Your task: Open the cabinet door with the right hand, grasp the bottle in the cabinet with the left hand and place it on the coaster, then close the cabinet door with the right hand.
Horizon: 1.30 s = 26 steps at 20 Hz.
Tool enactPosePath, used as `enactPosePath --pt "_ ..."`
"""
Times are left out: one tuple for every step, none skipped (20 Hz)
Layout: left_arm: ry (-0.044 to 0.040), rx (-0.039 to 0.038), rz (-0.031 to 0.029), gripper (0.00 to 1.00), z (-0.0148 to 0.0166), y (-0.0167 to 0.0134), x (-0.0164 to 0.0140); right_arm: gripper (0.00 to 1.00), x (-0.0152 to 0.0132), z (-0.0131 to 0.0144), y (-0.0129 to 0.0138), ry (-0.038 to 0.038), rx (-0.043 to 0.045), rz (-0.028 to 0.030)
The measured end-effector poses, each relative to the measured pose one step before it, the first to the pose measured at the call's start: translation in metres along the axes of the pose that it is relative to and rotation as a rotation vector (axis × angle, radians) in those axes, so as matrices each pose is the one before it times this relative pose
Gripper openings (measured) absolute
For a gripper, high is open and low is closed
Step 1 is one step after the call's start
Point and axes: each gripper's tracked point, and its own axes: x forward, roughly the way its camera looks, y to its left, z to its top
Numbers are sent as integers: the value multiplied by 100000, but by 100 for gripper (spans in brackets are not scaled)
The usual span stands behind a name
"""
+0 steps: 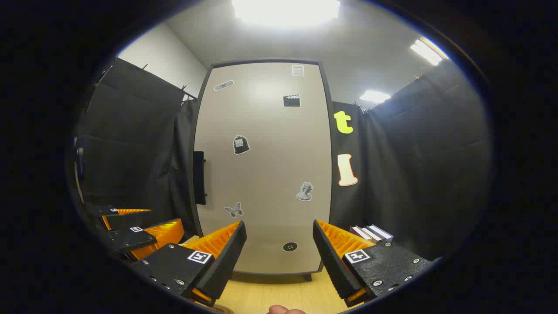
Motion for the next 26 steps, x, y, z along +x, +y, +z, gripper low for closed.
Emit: enactPosePath --pt "239 -286 -88 85 -103 -59 -29 95 -61 -200 195 402 -161 1001" --pt "252 -450 -289 82 -35 53 36 95 -3 -61 85 -66 -113 643" --pt "229 -332 -1016 82 -141 95 164 95 -21 -86 -180 -172 -658 -160" --pt "-138 173 -554 82 28 87 41 95 115 -61 -258 26 -967 -706" --pt "-550 604 34 85 285 141 24 95 99 -104 -96 1 -449 -285" --pt "-638 661 204 85 255 -172 -97 95 118 -41 -95 170 88 -236" --pt "-225 486 -533 85 -77 -749 -139 95 68 -116 -143 162 303 -266" --pt "-155 392 -479 79 57 -329 28 95 62 -84 -102 202 303 -144" --pt "157 292 -305 80 -70 -154 134 95 53 -31 -43 7 326 -48" --pt "-14 24 134 80 23 -31 66 95 100 -64 -84 266 -46 -152" --pt "48 -321 -217 80 23 19 104 95 -20 -148 -96 223 -135 -153" --pt "219 -132 -28 82 1 127 22 95 108 -102 -82 393 -42 -78" --pt "238 38 196 80 -44 192 99 95 16 -98 39 362 84 144" --pt "-50 -169 -111 85 43 -10 143 95 70 5 -36 111 66 -131" --pt "263 -32 -5 82 -16 56 -8 95 51 -3 7 87 109 -94" --pt "79 156 12 82 45 28 58 95 121 4 11 58 50 90" --pt "-59 216 -85 81 28 -148 85 95 24 -24 -69 0 -44 -76" --pt "-38 185 14 80 63 -79 27 95 71 24 -10 65 110 -122" --pt "-127 24 -230 85 -117 -144 37 95 86 -117 -23 237 296 116" --pt "-147 -10 -168 85 71 -45 -25 95 102 -40 -1 229 283 125" --pt "4 175 154 82 -46 106 -69 95 55 -22 -45 98 64 -87" --pt "50 -58 47 85 44 -6 14 95 70 -10 -14 132 -71 37" --pt "124 -154 77 82 -54 32 33 95 49 -16 8 -138 -74 143" --pt "-119 -347 92 82 44 96 33 95 17 90 0 -107 -181 -95" --pt "162 -158 135 82 -20 166 44 95 96 21 -45 -167 -197 -10" --pt "387 175 272 82 -35 214 78 95 145 133 55 -106 -97 113"
